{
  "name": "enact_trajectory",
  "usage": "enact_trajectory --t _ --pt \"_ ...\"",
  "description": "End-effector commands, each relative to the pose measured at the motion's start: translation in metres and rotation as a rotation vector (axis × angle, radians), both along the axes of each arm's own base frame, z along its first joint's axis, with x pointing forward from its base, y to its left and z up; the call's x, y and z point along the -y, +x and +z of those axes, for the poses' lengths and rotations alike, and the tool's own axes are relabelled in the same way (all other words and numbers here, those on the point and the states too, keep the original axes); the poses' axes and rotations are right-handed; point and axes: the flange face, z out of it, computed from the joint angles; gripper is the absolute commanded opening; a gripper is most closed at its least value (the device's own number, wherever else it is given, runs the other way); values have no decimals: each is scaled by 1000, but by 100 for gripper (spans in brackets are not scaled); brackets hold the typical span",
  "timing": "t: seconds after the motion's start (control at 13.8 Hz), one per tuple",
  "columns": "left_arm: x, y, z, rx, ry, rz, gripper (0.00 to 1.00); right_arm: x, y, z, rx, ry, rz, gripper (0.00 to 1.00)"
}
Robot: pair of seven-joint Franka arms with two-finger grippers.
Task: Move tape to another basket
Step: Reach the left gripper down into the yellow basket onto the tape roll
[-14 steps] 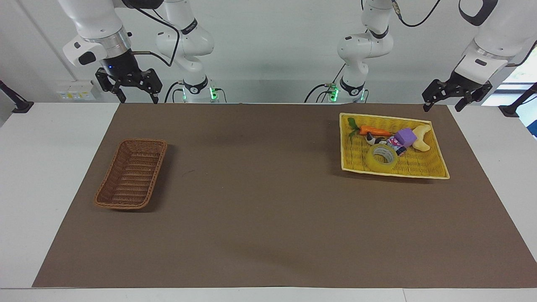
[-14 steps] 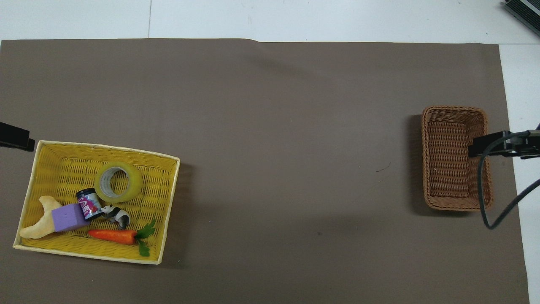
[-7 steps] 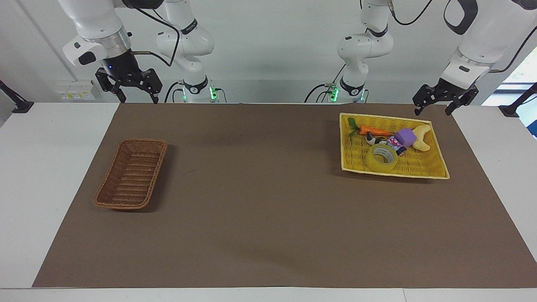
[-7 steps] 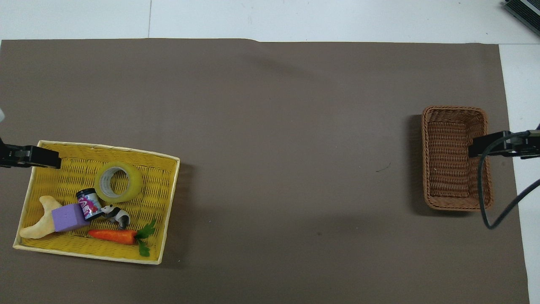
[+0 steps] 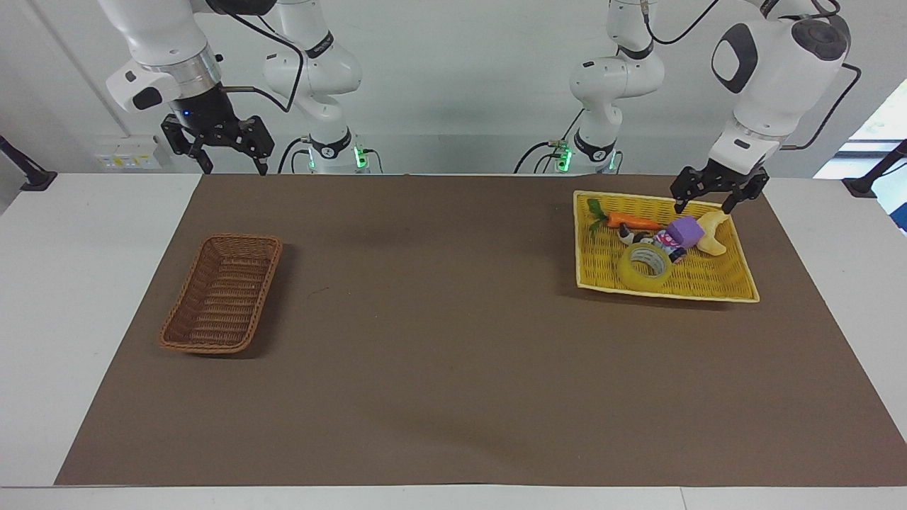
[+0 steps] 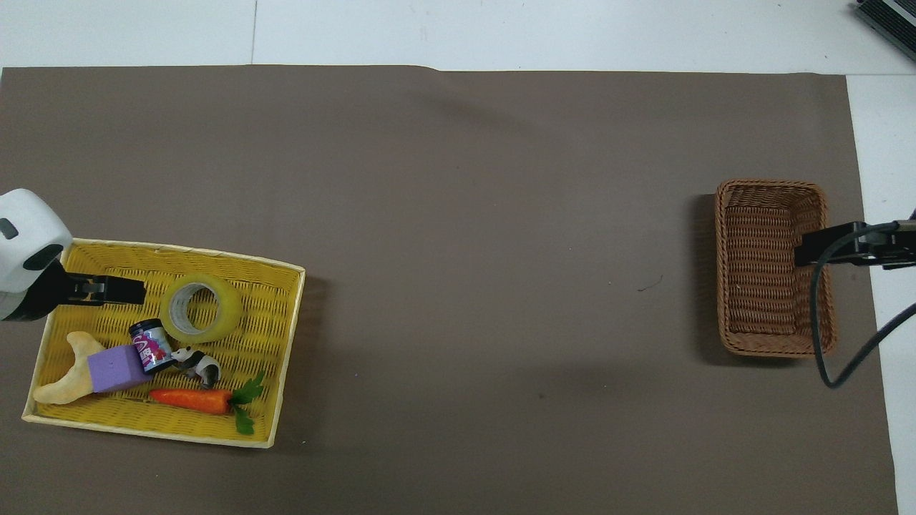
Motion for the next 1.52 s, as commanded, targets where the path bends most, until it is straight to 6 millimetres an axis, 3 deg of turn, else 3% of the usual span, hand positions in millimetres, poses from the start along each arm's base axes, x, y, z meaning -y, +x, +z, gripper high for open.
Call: enact_trajectory --t 0.0,0.29,0.51,0.87,1.38,1.45 --pt "-1 -18 -26 26 -48 49 100 2 -5 0 17 -10 -2 100" --pt "-4 -26 -72 57 -46 97 100 2 -5 0 17 -10 -2 100" --pt "-7 -21 -89 69 -47 89 100 2 -5 0 17 -10 -2 100" --pt "-4 -24 -152 93 -43 65 100 2 -5 0 17 -10 -2 100" --pt "-12 -33 -184 96 -37 74 93 2 -5 0 17 -10 -2 100" --pt "-13 -36 -188 98 -36 76 87 2 -5 1 19 -10 -2 100"
